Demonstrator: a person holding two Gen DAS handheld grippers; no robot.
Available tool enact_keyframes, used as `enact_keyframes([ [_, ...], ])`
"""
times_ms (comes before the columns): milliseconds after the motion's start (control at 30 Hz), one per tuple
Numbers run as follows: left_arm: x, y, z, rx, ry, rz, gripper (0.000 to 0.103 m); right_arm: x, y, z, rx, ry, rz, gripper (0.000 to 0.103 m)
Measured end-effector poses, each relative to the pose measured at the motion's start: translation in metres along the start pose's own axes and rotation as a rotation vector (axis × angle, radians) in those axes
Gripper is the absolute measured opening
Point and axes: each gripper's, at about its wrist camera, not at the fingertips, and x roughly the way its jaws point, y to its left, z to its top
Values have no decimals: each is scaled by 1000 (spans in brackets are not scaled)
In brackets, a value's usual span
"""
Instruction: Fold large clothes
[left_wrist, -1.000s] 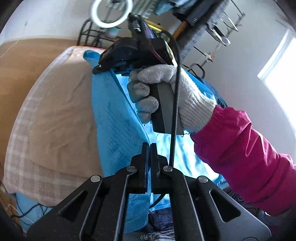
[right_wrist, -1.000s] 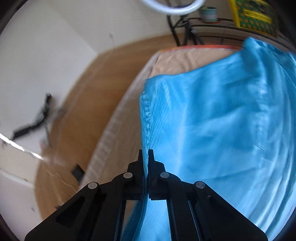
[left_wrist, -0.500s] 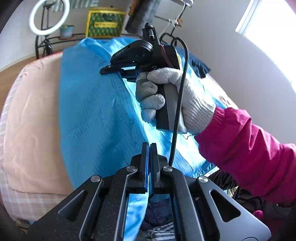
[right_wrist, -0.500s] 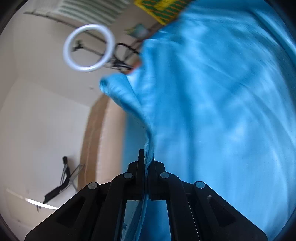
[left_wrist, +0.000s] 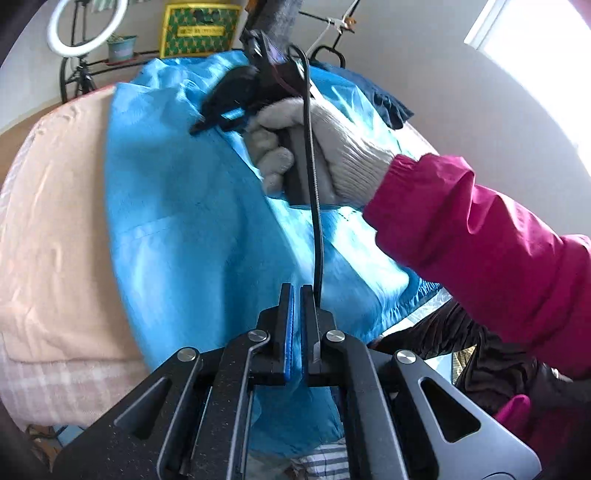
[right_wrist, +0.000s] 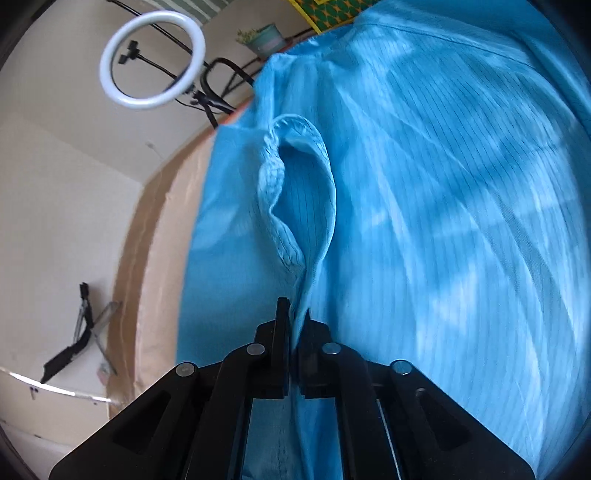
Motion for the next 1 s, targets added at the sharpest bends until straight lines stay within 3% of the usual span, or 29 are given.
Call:
enact_keyframes([
  [33, -5, 3, -2, -12, -8, -9, 2, -3, -3, 0, 8, 11, -3, 5],
  [100, -23, 16, -10, -64, -43, -30, 18, -17, -8, -5, 12, 13, -20, 12],
  [167, -38, 26, -18, -106, -82, -28, 27, -35, -7, -10, -17, 2, -45, 13],
  [333, -62, 65, -36, -251, -126, 21, 28, -89, 10, -41, -118, -4, -1, 13],
  [467, -50, 91, -43, -368, -88, 43, 28, -116, 34, -97, -229, 35, -6, 35],
  [567, -31, 100, -47, -404, -39, 32, 28, -118, 48, -140, -303, 83, 34, 35],
  [633, -22, 99, -49, -395, -12, 56, 28, -111, 52, -162, -356, 96, -14, 35],
  [700, -16, 97, -51, -395, 6, 70, 29, -99, 49, -185, -419, 117, -137, 35],
  [800, -11, 96, -53, -395, 12, 110, 43, -88, 32, -202, -431, 157, -271, 35],
  [867, -7, 95, -55, -394, 16, 112, 43, -93, 20, -203, -387, 159, -246, 35],
  [933, -2, 94, -55, -396, 28, 110, 43, -102, 13, -198, -333, 144, -198, 42],
  [1000, 5, 97, -57, -419, 46, 83, 43, -107, 4, -194, -280, 144, -125, 61],
])
